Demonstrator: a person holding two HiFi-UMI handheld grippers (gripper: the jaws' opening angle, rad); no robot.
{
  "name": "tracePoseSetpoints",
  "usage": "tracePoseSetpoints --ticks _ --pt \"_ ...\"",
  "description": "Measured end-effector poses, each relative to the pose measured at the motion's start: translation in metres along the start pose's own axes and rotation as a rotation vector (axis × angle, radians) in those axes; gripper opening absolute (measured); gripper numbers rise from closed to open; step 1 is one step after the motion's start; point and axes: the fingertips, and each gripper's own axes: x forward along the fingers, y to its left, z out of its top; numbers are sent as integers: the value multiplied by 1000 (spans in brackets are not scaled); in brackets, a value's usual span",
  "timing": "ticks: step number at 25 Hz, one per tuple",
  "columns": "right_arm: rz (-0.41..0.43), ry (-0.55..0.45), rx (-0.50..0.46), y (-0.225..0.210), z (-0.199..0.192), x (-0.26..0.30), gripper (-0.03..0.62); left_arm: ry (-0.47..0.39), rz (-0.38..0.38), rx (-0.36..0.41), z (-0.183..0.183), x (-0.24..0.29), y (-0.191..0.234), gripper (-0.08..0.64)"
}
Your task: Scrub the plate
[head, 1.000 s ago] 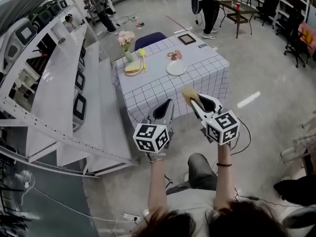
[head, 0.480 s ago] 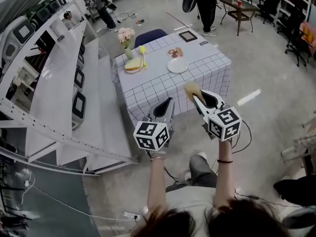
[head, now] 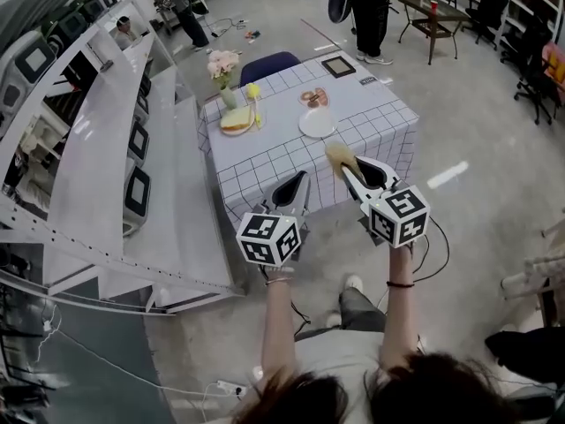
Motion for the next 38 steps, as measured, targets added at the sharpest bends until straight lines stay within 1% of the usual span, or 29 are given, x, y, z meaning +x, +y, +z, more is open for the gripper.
tracePoseSetpoints --ticks 4,9,14,20,29,38 --pt "22 10 -5 -15 2 18 80 -16 27 -2 9 18 16 11" --pt "43 34 -18 -39 3 38 80 -26 51 -23 13 45 30 11" --pt "51 54 -12 -65 2 54 80 -18 49 -27 12 71 35 11" --pt "71 76 -1 -92 2 76 80 -8 86 -34 15 94 52 11" --pt "130 121 -18 -113 -7 109 80 4 121 -44 11 126 69 11" --pt "153 146 -13 -125 -17 132 80 31 136 -64 0 143 86 11"
